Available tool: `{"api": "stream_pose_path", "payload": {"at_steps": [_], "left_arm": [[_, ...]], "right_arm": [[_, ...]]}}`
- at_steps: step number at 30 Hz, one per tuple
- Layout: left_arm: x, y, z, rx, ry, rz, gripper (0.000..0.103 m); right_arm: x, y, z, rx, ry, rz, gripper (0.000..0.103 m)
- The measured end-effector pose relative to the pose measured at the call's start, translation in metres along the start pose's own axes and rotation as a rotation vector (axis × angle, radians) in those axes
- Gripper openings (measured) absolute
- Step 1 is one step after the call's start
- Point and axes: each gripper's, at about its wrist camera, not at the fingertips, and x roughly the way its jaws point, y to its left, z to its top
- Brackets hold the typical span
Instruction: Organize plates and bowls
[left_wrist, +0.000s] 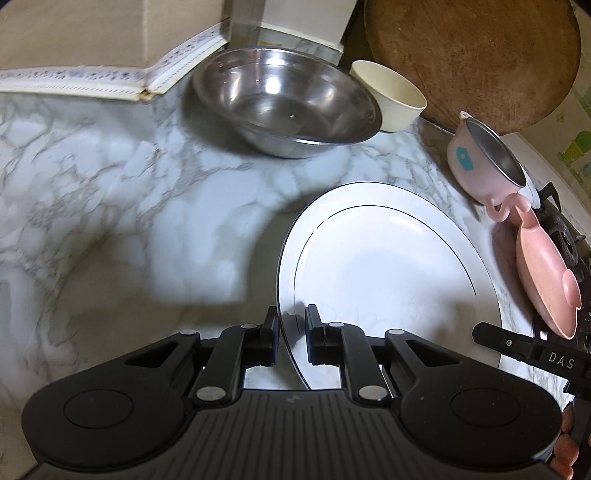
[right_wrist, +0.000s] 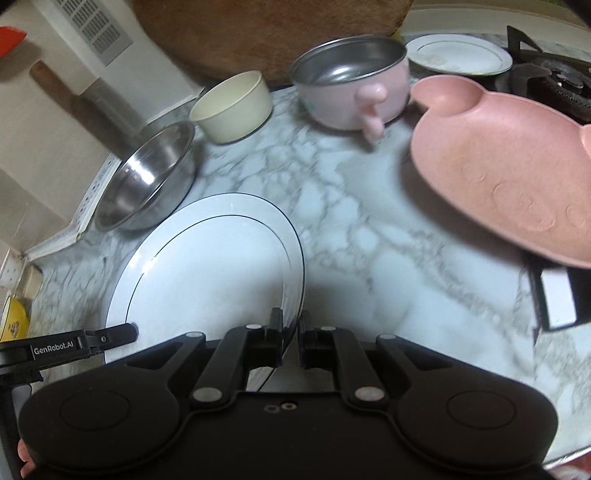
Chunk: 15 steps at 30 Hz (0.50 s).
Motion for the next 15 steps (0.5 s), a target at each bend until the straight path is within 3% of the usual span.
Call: {"api": "stream_pose_path", "payload": {"at_steps": [15], "left_arm": [[-0.009,0.010,-0.017,0.016,-0.011,-0.003,0.013]], "right_arm": [[0.000,0.008,-0.020,-0.020,-0.006,0.009,0.009]]}}
